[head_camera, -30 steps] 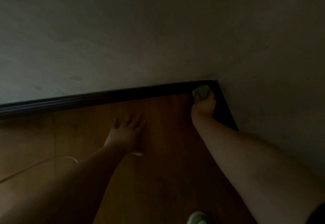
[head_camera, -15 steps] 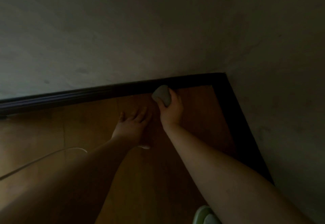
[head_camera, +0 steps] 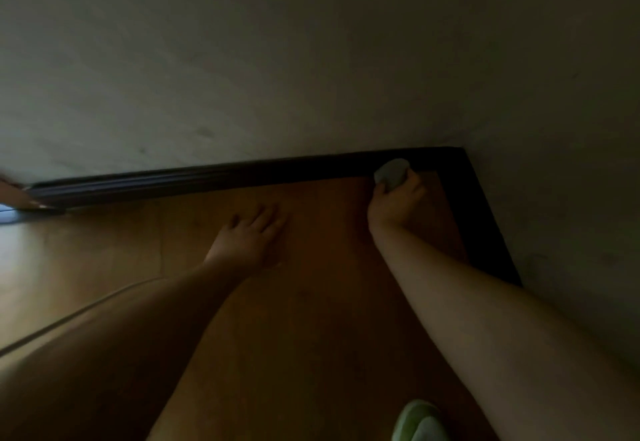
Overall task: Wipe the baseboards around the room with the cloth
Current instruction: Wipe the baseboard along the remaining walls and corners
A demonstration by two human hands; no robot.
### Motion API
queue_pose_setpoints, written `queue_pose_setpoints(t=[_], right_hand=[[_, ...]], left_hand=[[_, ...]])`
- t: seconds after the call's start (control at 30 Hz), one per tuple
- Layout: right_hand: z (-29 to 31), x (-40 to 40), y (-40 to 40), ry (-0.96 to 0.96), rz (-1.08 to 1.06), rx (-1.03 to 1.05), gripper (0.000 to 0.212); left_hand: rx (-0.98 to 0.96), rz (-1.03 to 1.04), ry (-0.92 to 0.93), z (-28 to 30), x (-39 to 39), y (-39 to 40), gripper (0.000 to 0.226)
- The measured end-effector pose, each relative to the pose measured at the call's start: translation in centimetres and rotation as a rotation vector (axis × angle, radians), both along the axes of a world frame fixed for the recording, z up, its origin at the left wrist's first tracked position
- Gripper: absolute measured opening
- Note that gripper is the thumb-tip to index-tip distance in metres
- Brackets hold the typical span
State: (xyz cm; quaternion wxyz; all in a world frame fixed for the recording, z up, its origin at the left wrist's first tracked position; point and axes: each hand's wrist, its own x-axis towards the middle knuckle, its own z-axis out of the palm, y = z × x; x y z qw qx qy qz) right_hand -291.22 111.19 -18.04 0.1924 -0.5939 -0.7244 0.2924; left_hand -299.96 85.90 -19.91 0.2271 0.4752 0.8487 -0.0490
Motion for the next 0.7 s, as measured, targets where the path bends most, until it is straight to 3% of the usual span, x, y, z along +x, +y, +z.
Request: queue_pose_setpoints(t=[0.27, 0.47, 0.7], right_hand=[[-1.2, -3.8, -6.5, -0.158, -0.006, -0.081, 0.049], [-1.4, -5.9, -9.8, -0.228, -0.018, -0.105, 0.051], [-1.5, -7.0, -14.3, -0.266, 0.121, -0.089, 0.051]], left_hand=[[0.055, 0.213, 0.037, -0.5, 0.4, -10.9, 0.094], [0.037, 0.273, 0.013, 0.1, -0.2, -14.3, 0.099], [0.021, 0.244, 0.007, -0.4, -0.3, -15.6, 0.11]])
